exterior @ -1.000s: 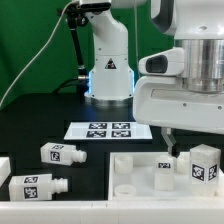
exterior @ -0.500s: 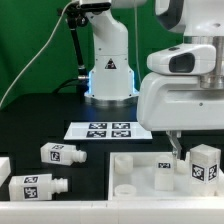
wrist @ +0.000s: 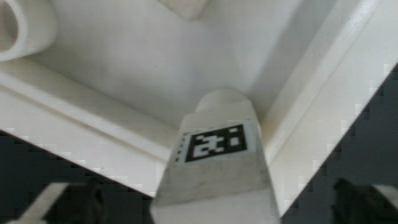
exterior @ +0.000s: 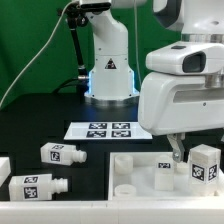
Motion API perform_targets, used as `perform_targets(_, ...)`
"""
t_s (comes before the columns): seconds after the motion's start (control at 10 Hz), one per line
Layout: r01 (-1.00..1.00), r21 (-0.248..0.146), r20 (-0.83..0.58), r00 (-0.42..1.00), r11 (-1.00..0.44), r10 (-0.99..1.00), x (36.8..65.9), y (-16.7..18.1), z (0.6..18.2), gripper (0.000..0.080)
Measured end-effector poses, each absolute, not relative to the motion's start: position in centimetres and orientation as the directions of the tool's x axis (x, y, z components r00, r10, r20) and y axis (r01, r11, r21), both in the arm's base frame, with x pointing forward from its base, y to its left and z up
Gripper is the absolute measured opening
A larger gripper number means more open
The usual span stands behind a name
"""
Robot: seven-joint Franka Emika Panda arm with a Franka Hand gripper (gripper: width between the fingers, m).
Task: Assemble one leg
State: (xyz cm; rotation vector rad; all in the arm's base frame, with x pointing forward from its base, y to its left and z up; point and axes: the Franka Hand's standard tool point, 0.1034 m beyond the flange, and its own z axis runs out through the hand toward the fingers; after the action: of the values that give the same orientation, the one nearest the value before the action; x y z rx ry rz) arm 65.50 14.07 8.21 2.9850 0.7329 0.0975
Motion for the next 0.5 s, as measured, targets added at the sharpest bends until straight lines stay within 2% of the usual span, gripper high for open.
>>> perform_targets(0.1,0.46,0.08,0.045,0.885,-0.884,0.464,65.49,14.06,8.2,0.0529)
perform_targets(0.2,0.45,0.078,0.046,0.89,-0.889,0.455,65.49,14.07,8.18,0.0348)
perform_targets(0.3,0.429,0.077,0.049,0.9,-0.9,0.433,65.5,14.1,8.21,0.0284)
perform_targets(0.5,0.323,0.067,0.055,0.944,-0.944,0.327,65.54,14.07,8.2,0.0284)
